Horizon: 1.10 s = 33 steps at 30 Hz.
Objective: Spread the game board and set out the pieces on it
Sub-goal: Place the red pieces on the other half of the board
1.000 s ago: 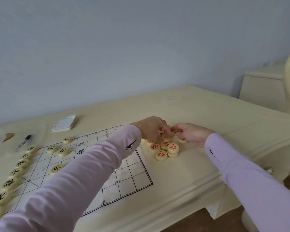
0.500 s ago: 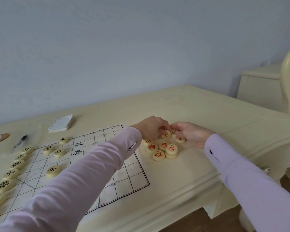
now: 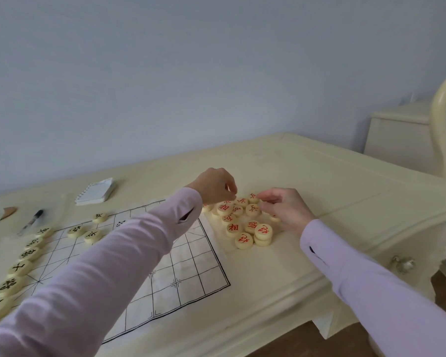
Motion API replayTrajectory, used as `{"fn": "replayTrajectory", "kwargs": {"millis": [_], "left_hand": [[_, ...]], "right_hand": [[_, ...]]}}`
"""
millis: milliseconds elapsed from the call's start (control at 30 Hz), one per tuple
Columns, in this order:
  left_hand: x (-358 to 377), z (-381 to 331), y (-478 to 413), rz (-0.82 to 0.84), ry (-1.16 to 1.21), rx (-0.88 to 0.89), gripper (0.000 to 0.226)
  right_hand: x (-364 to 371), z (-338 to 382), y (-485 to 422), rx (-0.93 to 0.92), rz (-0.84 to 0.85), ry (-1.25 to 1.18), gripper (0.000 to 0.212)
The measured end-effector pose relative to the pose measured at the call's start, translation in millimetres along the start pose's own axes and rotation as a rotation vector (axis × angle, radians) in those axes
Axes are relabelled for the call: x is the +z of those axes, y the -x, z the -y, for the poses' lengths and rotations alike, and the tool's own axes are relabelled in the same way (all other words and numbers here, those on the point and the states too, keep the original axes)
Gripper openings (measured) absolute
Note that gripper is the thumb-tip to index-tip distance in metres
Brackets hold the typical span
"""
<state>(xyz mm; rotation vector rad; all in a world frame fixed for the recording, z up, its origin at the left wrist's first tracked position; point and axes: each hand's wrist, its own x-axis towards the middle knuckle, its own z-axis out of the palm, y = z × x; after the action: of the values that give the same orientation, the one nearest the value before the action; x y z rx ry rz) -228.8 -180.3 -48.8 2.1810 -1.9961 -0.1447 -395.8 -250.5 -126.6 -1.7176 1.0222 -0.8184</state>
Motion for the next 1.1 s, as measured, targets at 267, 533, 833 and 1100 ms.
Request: {"fn": "replayTrajectory", "kwargs": {"millis": [267,533,833,1100], "left_hand": [[3,10,7,0.190,0.003,-0.063,0.033],[1,-3,20,0.142,0.235,0.169,0.027],[11,-35,24,0.353,0.210,0.280,0.025],[16,-23,0,0.084,0.230,0.125,0.031]], "right_hand": [[10,1,3,-0.025,-0.021,0.186,0.017],[7,2,1,0.000,-0.012,0.080,0.015],[-1,6,6,0.043,-0.067,-0.064,0.018],[-1,5,6,0.057,-0.054,-0.060,0.033]]}}
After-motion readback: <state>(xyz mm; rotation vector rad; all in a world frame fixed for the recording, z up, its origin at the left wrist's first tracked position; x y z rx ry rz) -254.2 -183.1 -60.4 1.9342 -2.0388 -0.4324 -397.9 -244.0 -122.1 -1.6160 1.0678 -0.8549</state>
